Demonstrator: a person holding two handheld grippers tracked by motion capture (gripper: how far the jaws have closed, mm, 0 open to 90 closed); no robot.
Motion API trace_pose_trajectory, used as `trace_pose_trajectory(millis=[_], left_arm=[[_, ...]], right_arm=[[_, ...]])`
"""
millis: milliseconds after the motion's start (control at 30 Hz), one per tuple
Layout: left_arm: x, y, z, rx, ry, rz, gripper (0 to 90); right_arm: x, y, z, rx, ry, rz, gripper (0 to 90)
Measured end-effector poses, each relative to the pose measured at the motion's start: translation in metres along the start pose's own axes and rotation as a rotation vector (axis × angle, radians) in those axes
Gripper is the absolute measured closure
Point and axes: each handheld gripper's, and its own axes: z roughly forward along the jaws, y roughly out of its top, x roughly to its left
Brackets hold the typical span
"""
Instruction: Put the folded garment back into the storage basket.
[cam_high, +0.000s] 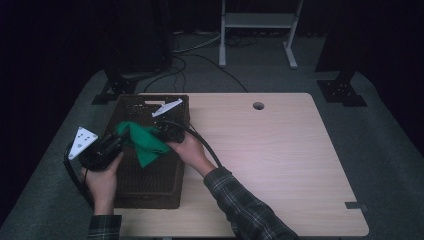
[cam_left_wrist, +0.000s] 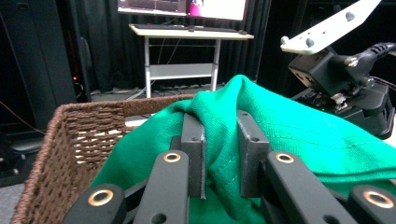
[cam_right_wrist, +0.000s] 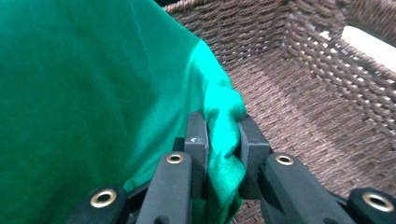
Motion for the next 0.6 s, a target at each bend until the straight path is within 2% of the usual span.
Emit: trace_pose_trajectory(millis=[200, 267, 367, 600], left_arm=[[-0.0009, -0.0031, 0.0021, 0.027, 0.014, 0.021, 76.9], [-0.0022, -0.0037, 0.0028, 0.034, 0.020, 0.034, 76.8], [-0.0013, -0.0049, 0.0028, 0.037, 0.027, 0.027, 76.6], [0.0000, -0.0070, 0.0028, 0.040, 0.043, 0.018, 74.3]], right_arm=[[-0.0052, -0.0071, 0.0064, 0.007, 0.000, 0.022, 77.9], [-0.0033, -0.0079, 0.0065, 0.005, -0.012, 0.009, 77.9], [-0.0009, -0.0090, 0.0082, -0.001, -0.031, -0.010, 78.0], [0.0008, -0.0097, 0.0092, 0.000, -0.052, -0.019, 78.1]])
